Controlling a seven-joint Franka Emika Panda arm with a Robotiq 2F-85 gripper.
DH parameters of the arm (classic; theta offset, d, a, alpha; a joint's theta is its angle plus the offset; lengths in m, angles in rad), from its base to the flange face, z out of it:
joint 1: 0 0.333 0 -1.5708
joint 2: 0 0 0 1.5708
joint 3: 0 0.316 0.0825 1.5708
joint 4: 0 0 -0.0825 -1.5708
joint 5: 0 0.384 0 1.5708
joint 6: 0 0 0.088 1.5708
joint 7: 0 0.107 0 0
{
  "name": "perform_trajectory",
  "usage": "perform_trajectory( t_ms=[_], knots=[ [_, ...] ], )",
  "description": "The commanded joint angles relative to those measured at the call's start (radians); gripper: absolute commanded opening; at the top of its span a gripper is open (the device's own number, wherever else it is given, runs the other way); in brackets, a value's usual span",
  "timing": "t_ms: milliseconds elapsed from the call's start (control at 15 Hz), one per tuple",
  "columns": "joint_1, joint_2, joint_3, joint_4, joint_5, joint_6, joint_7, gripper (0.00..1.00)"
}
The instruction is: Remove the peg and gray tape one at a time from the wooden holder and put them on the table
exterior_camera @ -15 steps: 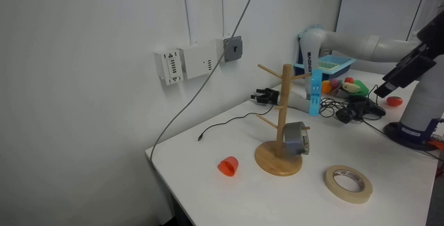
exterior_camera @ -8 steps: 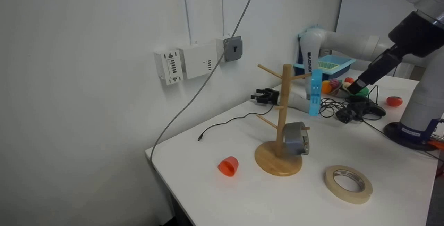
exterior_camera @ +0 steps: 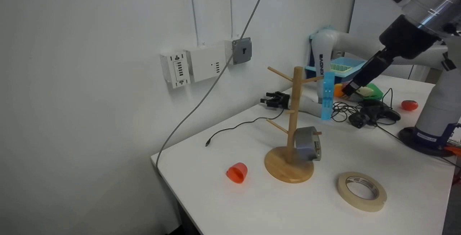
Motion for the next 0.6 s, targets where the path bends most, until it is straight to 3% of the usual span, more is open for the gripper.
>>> perform_trajectory(
  t_ms=[0,533],
  knots=[
    [0.017,0.059,-0.01,0.06,0.052,0.025,-0.06,1.0],
    [0.027,0.109,0.007,0.161,0.11,-0.011,-0.118,1.0]
  ],
)
